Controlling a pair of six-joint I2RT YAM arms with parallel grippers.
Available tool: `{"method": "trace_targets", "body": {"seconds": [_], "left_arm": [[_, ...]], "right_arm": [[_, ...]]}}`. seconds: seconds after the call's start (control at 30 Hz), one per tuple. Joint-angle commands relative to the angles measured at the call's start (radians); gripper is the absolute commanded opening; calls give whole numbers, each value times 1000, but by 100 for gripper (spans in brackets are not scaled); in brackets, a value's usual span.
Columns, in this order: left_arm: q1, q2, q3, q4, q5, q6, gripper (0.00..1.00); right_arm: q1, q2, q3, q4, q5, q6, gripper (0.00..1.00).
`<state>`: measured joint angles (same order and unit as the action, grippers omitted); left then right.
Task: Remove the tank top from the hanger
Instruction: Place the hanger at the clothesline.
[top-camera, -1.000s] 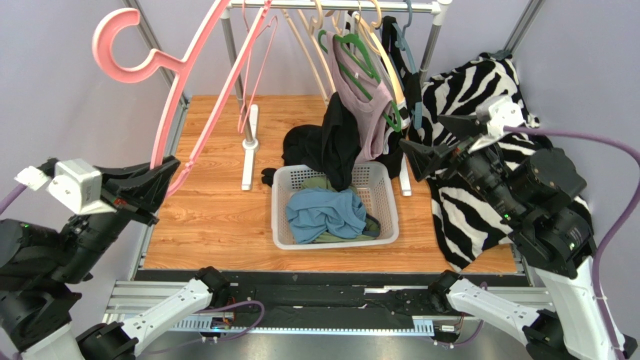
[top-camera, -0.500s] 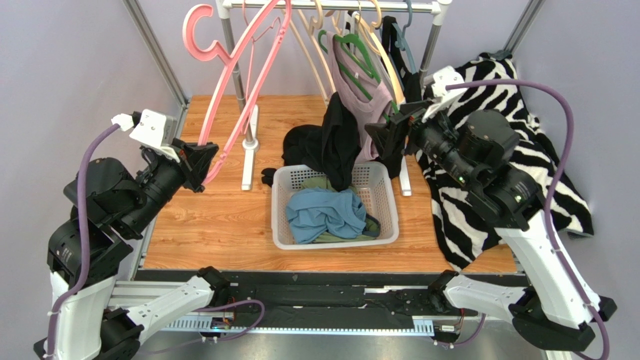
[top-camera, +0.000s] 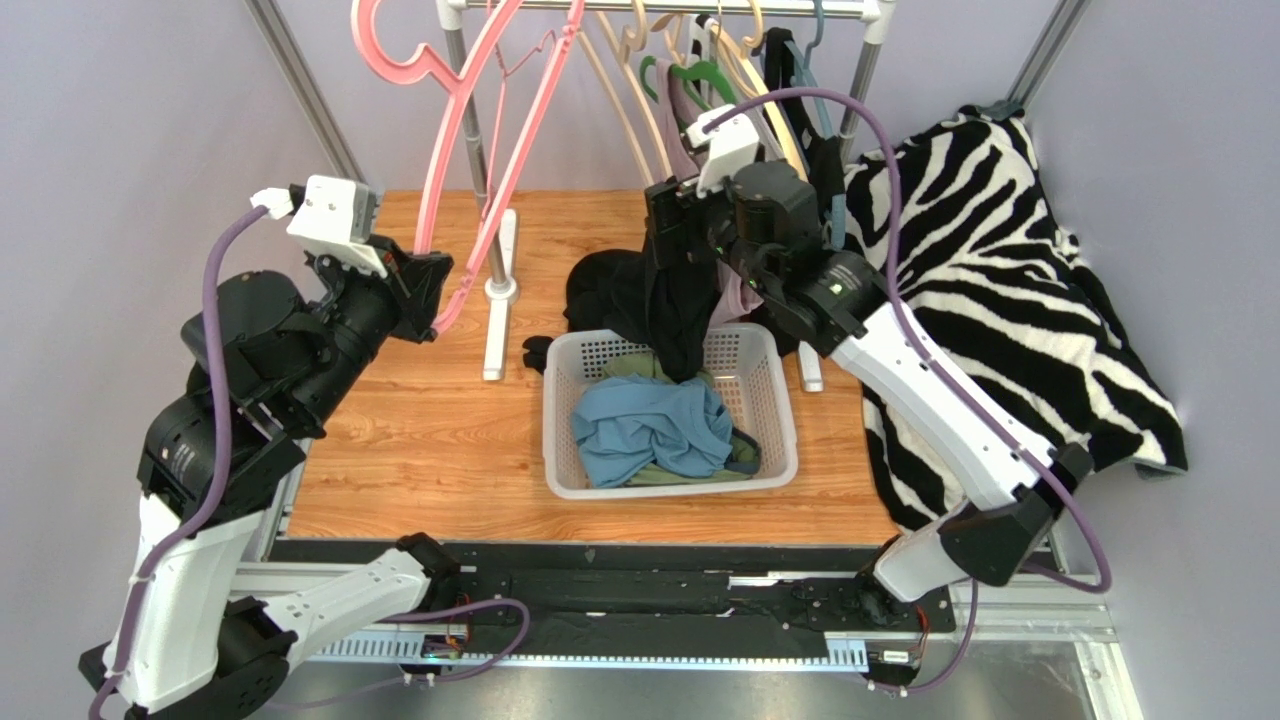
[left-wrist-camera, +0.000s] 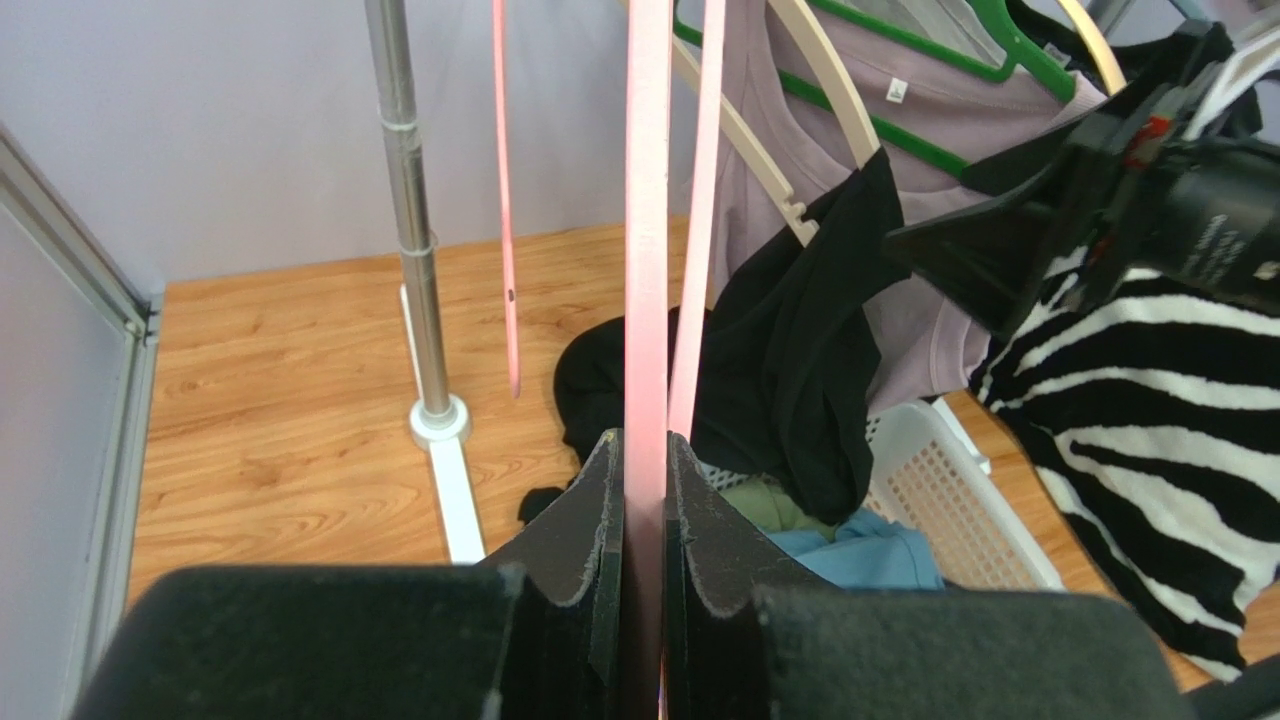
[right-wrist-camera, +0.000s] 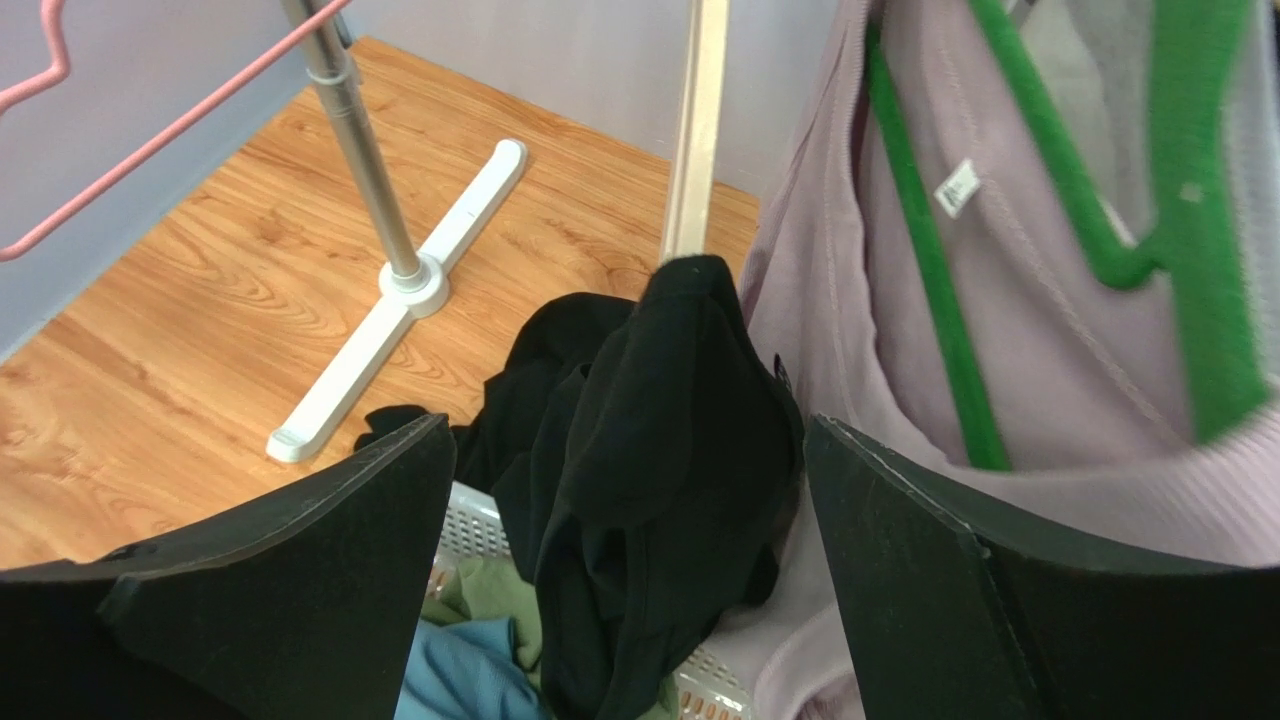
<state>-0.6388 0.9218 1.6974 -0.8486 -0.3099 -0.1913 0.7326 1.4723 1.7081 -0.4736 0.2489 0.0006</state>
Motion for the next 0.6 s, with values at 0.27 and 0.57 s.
{"method": "trace_targets", "body": {"seconds": [0.27,0.57], "left_arm": [[5,69,22,13,-23,-62,0],[5,35,21,19,-8,-20,0]], "right_arm": [[8,102,110,104,67,-8,89],[10,177,113,125,67,39,75]]}}
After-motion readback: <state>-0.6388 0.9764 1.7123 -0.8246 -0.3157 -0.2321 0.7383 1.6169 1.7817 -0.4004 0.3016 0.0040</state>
